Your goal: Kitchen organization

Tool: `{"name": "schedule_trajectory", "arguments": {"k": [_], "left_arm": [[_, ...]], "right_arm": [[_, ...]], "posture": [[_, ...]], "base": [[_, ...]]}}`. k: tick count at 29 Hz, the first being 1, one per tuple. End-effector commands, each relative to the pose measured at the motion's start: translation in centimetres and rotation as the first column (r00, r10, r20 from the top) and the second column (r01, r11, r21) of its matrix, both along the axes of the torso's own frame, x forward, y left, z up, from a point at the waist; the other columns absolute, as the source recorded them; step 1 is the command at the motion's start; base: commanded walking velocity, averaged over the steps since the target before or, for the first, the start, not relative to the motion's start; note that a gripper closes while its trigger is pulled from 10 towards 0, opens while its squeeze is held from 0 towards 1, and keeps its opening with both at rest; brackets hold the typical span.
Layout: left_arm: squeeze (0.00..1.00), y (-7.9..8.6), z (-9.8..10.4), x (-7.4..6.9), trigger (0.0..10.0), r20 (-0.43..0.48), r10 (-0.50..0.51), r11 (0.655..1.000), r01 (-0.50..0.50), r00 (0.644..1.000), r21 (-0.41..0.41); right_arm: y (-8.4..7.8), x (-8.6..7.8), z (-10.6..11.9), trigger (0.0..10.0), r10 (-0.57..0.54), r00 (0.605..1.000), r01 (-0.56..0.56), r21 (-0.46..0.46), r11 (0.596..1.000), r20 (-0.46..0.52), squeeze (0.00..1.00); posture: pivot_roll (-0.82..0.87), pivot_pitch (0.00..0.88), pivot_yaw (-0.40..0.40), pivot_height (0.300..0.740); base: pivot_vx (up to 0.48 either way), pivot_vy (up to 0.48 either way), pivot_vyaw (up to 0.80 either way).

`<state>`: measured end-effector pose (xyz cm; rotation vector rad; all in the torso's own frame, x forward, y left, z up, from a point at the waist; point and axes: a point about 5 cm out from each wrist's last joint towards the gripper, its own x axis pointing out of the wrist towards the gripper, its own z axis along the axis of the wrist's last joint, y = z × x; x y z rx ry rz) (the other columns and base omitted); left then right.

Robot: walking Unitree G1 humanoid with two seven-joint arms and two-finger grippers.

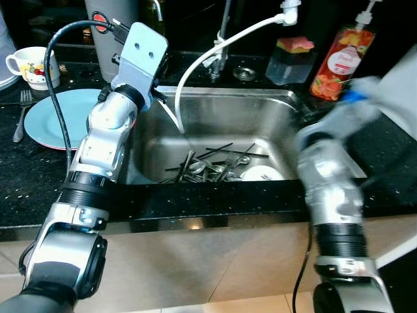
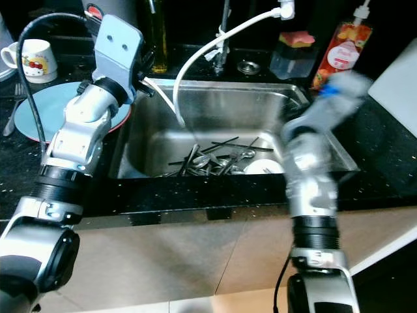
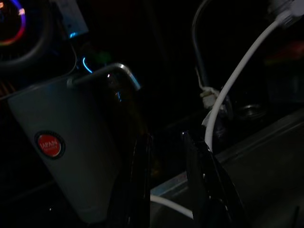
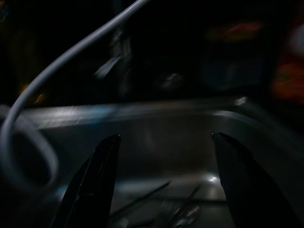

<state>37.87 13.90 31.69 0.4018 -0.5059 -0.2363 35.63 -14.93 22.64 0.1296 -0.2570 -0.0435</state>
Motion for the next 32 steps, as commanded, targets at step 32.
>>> {"name": "schedule_trajectory", "arguments": {"k": [32], "left_arm": [[0.0, -1.7, -0.4, 0.3, 10.0, -0.002, -0.08, 0.997, 0.08, 0.997, 0.01]], "right_arm": [[-5.4, -1.7, 5.0, 10.0, -0.319, 0.934, 0.272, 0.256, 0.927, 0.163, 0.0]], "posture": [[0.21, 0.0, -0.082, 0.74]], "base": [[0.0, 0.0, 0.0]]}}
